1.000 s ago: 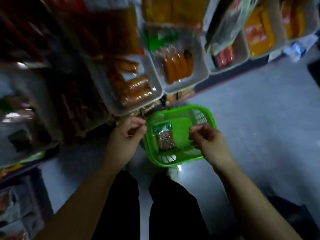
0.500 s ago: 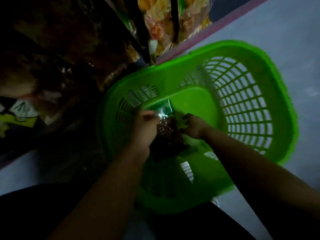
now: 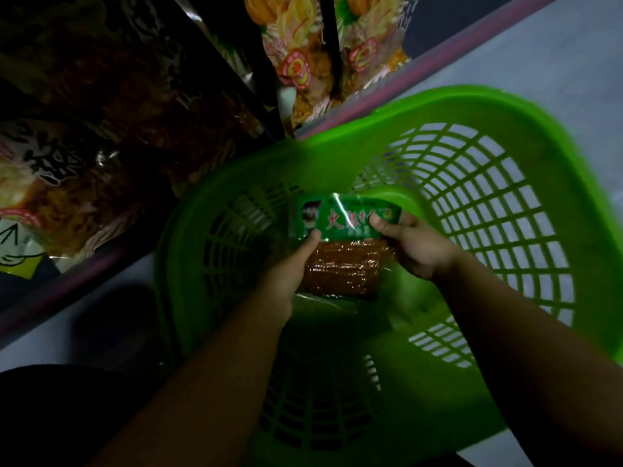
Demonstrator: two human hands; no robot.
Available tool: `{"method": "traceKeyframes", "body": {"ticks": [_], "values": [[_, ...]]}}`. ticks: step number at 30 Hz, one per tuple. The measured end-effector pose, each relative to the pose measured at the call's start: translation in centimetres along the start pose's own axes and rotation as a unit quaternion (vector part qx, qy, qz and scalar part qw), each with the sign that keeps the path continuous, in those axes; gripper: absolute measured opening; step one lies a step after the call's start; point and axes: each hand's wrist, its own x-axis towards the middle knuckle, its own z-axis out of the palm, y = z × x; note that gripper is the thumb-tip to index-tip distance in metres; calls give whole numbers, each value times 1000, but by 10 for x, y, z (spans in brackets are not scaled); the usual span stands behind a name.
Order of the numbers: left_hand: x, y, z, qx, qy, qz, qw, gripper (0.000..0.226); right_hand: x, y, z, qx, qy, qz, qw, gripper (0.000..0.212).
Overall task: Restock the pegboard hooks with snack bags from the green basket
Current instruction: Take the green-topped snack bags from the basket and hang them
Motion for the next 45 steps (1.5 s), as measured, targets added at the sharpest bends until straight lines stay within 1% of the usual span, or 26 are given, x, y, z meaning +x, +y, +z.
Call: {"method": "traceKeyframes", "body": {"ticks": [2, 3, 4, 5, 7, 9, 11, 12, 15, 17, 20, 23, 25, 27, 28, 30, 31, 32, 33, 34, 35, 37, 39, 41, 43, 45], "values": [[-2, -1, 5, 53, -39, 77, 995, 28, -3, -11, -3, 15, 19, -19, 1000, 22], [-6, 0, 9, 78, -52, 117, 989, 18, -6, -18, -4, 19, 38, -28, 999, 24], [-10, 2, 11, 98, -58, 157, 981, 15, -9, -25, -4, 27, 59, -36, 997, 27], [-15, 4, 14, 113, -62, 196, 972, 19, -13, -32, -5, 31, 82, -41, 995, 30], [-26, 11, 19, 118, -66, 240, 961, 21, -25, -46, -6, 39, 107, -43, 993, 38], [-46, 17, 19, 111, -65, 260, 957, 16, -45, -58, -5, 37, 121, -48, 991, 42], [-76, 21, 14, 80, -63, 266, 959, 6, -81, -72, 3, 6, 136, -50, 989, 33], [-96, 24, 8, 50, -57, 259, 963, 6, -104, -79, 9, -12, 143, -42, 989, 28], [-178, 40, -21, -64, -38, 236, 969, 14, -181, -106, 36, -63, 174, -19, 983, 30], [-243, 60, -51, -78, -14, 255, 964, 24, -238, -135, 63, -86, 192, -25, 977, 21], [-361, 108, -97, -53, 29, 323, 944, 23, -325, -206, 122, -64, 184, -55, 979, 14], [-496, 173, -143, -35, 91, 416, 904, 19, -412, -304, 197, -61, 147, -110, 981, 16], [-583, 215, -174, -29, 128, 475, 870, 24, -466, -372, 249, -87, 103, -161, 978, 19], [-656, 256, -202, -48, 158, 534, 829, 29, -508, -432, 296, -135, 48, -217, 966, 21], [-687, 273, -215, -68, 169, 563, 806, 28, -524, -456, 317, -159, 12, -238, 958, 31], [-738, 299, -237, -100, 203, 618, 753, 18, -550, -493, 353, -167, -67, -260, 949, 71], [-760, 310, -245, -105, 233, 642, 723, 14, -558, -508, 369, -167, -103, -284, 939, 79], [-778, 319, -253, -107, 263, 659, 697, 13, -565, -521, 386, -181, -137, -323, 919, 67], [-794, 327, -261, -110, 279, 673, 676, 14, -573, -534, 403, -202, -159, -359, 897, 46], [-809, 335, -268, -117, 283, 688, 659, 17, -578, -544, 417, -208, -174, -393, 879, 31], [-821, 343, -276, -124, 280, 700, 645, 21, -582, -553, 429, -197, -175, -419, 869, 24], [-842, 358, -293, -173, 246, 717, 629, 33, -584, -567, 448, -163, -178, -451, 859, 24], [-864, 375, -310, -203, 217, 735, 609, 39, -587, -582, 466, -153, -187, -468, 850, 29], [-884, 391, -326, -207, 225, 746, 592, 33, -589, -595, 484, -152, -213, -482, 836, 31], [-903, 406, -342, -223, 217, 757, 575, 30, -594, -608, 502, -160, -245, -492, 820, 29], [-919, 419, -357, -220, 214, 769, 561, 23, -599, -623, 519, -163, -260, -507, 805, 30]]}}
